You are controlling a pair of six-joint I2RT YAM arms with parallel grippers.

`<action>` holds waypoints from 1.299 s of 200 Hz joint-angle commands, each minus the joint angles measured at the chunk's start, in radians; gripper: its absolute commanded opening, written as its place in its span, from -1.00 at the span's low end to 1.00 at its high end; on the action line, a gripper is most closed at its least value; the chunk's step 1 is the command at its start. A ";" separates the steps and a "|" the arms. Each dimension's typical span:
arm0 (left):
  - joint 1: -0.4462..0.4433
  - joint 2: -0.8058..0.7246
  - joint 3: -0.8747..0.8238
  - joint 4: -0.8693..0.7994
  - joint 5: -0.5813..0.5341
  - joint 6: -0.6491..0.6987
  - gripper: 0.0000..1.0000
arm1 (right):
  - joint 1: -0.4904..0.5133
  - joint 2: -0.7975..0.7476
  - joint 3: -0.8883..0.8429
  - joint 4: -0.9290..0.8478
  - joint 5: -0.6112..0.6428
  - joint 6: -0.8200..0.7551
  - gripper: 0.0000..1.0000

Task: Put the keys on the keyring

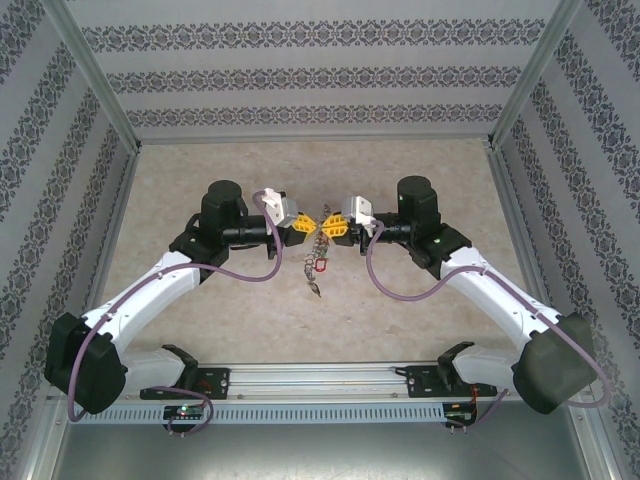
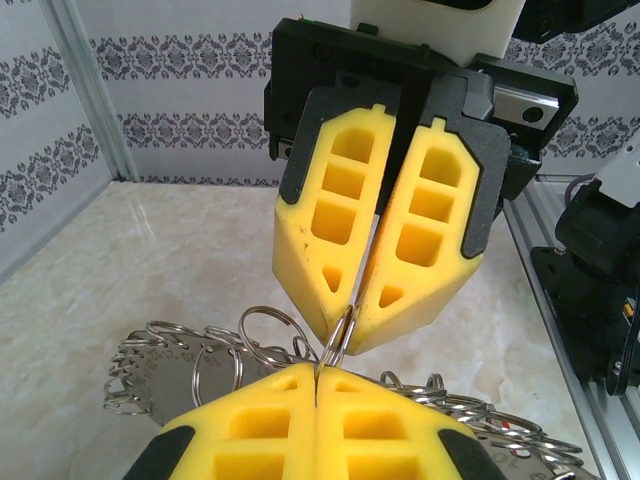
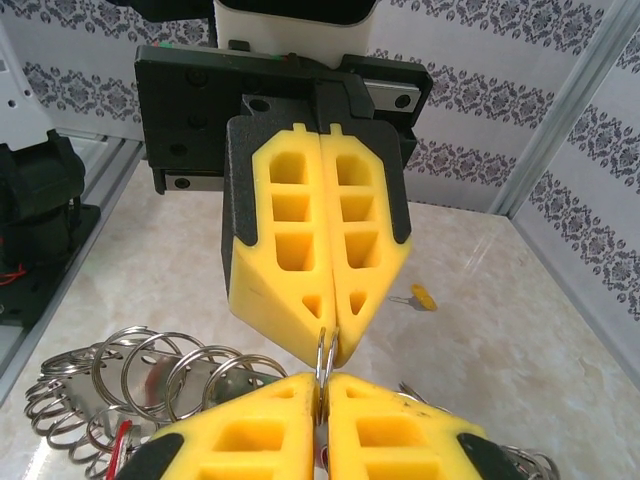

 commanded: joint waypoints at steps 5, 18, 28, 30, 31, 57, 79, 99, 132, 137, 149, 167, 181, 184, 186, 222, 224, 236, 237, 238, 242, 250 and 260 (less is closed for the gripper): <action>0.005 -0.002 0.025 0.007 0.015 0.031 -1.00 | -0.008 0.005 0.026 -0.020 -0.059 -0.025 -0.92; 0.004 0.001 0.023 0.017 0.017 0.023 -1.00 | -0.007 0.010 0.027 -0.023 -0.062 -0.026 -0.92; 0.003 0.001 0.022 0.018 0.016 0.021 -1.00 | -0.007 0.013 0.027 -0.023 -0.054 -0.027 -1.00; 0.004 0.001 0.022 0.018 0.015 0.020 -1.00 | -0.007 0.013 0.027 -0.024 -0.053 -0.027 -1.00; 0.004 0.001 0.022 0.018 0.015 0.020 -1.00 | -0.007 0.013 0.027 -0.024 -0.052 -0.027 -1.00; 0.003 0.007 0.023 0.020 0.019 0.009 -1.00 | -0.005 0.010 0.009 0.016 -0.036 -0.017 -1.00; 0.017 -0.001 0.009 0.022 -0.032 -0.028 -0.63 | -0.007 -0.006 -0.020 0.088 0.002 0.012 -1.00; 0.069 -0.027 -0.040 0.054 -0.073 -0.081 -0.29 | -0.014 -0.006 -0.031 0.114 0.020 0.019 -1.00; 0.182 -0.069 -0.056 -0.039 -0.131 -0.135 -0.26 | -0.016 0.018 -0.049 0.160 0.060 0.032 -1.00; 0.200 -0.070 -0.054 -0.059 -0.164 -0.157 -0.25 | -0.016 0.021 -0.052 0.169 0.071 0.036 -1.00; 0.243 -0.080 -0.051 -0.109 -0.280 -0.222 -0.01 | -0.014 0.024 -0.059 0.175 0.095 0.035 -1.00; 0.283 -0.070 -0.005 -0.303 -0.713 -0.436 0.66 | -0.013 0.022 -0.059 0.152 0.117 0.020 -1.00; 0.327 -0.008 0.081 -0.475 -0.862 -0.544 0.81 | -0.013 0.014 -0.065 0.140 0.128 0.011 -1.00; 0.337 0.010 0.101 -0.510 -0.854 -0.549 0.82 | -0.013 0.012 -0.067 0.137 0.129 0.010 -1.00; 0.344 0.024 0.114 -0.531 -0.852 -0.556 0.83 | -0.013 0.011 -0.068 0.138 0.131 0.009 -1.00; 0.386 0.330 0.332 -0.792 -0.832 -0.637 0.83 | -0.016 0.013 -0.075 0.114 0.133 0.000 -1.00; 0.386 0.345 0.341 -0.797 -0.835 -0.638 0.84 | -0.015 0.014 -0.075 0.113 0.133 0.000 -1.00; 0.403 0.438 0.400 -0.823 -0.833 -0.648 0.80 | -0.015 0.016 -0.072 0.110 0.132 0.002 -1.00; 0.406 0.447 0.407 -0.826 -0.830 -0.650 0.79 | -0.015 0.016 -0.072 0.109 0.132 0.002 -1.00; 0.408 0.455 0.410 -0.828 -0.828 -0.652 0.78 | -0.015 0.017 -0.072 0.109 0.132 0.002 -1.00; 0.417 0.483 0.442 -0.837 -0.819 -0.659 0.74 | -0.015 0.018 -0.070 0.107 0.130 0.000 -1.00; 0.437 0.547 0.498 -0.852 -0.801 -0.670 0.64 | -0.015 0.018 -0.068 0.103 0.132 0.000 -1.00; 0.462 0.615 0.569 -0.867 -0.783 -0.681 0.52 | -0.015 0.021 -0.063 0.094 0.132 -0.003 -1.00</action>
